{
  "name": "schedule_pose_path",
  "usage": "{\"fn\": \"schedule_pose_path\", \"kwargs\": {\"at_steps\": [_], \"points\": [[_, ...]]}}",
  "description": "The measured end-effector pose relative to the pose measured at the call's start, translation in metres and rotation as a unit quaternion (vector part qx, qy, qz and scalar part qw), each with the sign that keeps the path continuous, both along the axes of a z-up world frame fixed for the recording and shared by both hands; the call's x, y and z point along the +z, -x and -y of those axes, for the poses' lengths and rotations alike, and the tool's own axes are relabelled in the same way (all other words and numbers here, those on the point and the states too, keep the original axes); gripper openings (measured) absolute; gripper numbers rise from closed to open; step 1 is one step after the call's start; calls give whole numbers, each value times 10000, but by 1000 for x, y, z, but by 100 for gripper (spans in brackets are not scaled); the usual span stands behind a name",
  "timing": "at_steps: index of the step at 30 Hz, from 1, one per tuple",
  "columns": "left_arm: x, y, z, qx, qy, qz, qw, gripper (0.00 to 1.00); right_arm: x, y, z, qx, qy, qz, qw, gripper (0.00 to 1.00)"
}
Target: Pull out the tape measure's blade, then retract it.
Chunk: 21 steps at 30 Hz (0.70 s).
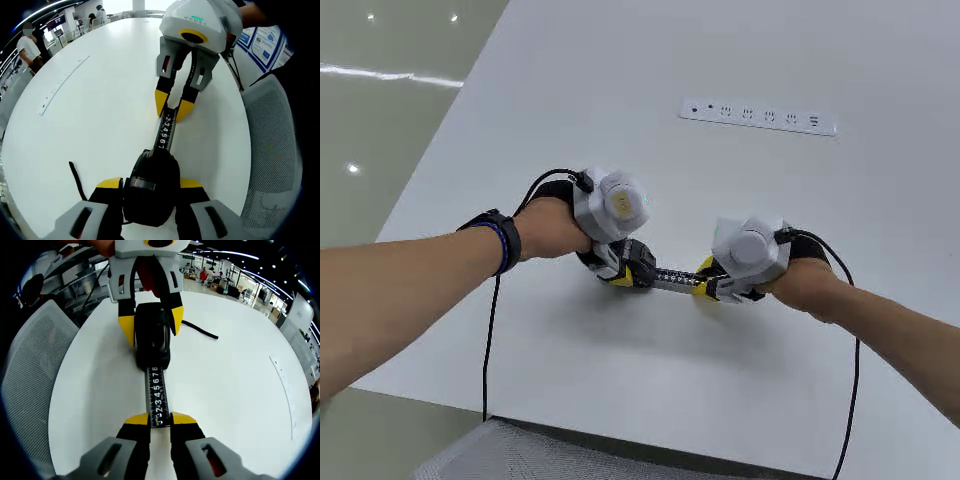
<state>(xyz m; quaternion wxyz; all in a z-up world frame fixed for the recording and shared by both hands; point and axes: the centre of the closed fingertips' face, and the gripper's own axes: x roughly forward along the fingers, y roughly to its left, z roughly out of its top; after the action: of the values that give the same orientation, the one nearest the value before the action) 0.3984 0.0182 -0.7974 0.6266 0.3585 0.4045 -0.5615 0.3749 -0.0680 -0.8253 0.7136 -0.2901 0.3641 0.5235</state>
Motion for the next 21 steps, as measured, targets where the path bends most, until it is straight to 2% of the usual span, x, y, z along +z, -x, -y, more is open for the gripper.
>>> {"fn": "schedule_pose_path", "kwargs": {"at_steps": [16,21], "points": [[2,3,0,6,-32,3,10000,37,1,3,15,-14,43,22,10000,13],[3,4,0,-7,-47,-19,10000,37,1,7,27,-47,88,21,9999,13]]}}
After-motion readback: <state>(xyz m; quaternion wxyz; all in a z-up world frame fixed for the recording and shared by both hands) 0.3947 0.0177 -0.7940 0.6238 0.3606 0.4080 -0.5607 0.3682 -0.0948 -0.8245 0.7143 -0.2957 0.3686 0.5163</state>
